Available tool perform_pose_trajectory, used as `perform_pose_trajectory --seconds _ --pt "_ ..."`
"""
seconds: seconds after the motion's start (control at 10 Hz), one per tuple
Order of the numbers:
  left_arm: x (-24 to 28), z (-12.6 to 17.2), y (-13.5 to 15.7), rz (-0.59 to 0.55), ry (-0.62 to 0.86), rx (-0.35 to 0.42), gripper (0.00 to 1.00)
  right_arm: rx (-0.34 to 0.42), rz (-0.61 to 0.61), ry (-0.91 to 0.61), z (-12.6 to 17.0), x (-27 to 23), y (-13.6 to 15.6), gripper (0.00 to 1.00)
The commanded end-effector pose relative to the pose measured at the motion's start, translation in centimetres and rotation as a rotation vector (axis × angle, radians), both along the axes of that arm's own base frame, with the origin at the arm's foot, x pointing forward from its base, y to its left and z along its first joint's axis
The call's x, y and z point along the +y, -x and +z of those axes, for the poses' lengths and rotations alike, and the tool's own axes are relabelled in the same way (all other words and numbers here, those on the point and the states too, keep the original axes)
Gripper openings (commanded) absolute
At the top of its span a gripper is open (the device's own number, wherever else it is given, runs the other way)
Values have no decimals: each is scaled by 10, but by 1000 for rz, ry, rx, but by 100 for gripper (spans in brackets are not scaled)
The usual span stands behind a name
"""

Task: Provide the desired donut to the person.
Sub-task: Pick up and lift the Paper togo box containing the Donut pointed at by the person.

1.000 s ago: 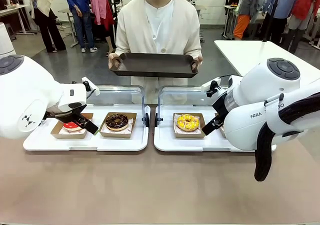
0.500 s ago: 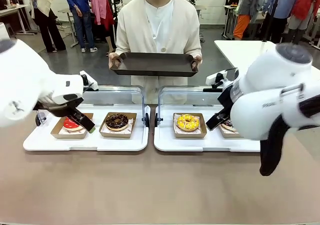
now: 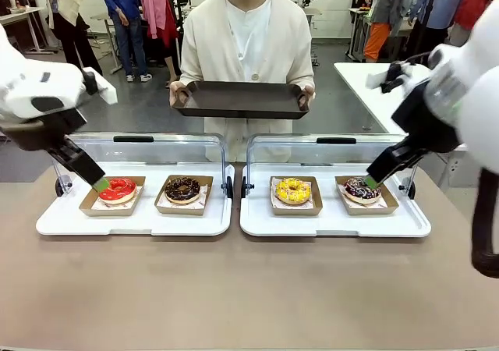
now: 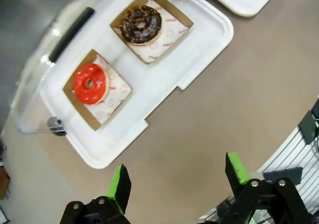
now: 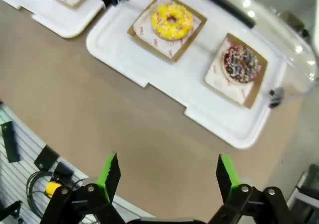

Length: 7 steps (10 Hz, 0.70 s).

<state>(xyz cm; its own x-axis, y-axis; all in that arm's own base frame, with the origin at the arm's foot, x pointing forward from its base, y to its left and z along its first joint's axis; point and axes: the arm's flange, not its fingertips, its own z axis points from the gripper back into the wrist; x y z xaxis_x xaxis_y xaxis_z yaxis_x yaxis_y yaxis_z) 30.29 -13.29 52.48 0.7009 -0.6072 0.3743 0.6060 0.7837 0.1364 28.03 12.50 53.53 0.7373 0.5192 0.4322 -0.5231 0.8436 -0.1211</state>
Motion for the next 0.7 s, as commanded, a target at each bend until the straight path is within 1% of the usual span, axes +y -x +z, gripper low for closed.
perform_pose_trajectory --seconds 0.0,0.1,0.6 --pt "-1 9 -1 19 -61 -160 100 -24 -65 78 2 -4 2 100" --pt "0 0 0 0 0 0 100 0 0 0 0 0 0 100" --pt "0 0 0 0 0 0 100 0 0 0 0 0 0 100"
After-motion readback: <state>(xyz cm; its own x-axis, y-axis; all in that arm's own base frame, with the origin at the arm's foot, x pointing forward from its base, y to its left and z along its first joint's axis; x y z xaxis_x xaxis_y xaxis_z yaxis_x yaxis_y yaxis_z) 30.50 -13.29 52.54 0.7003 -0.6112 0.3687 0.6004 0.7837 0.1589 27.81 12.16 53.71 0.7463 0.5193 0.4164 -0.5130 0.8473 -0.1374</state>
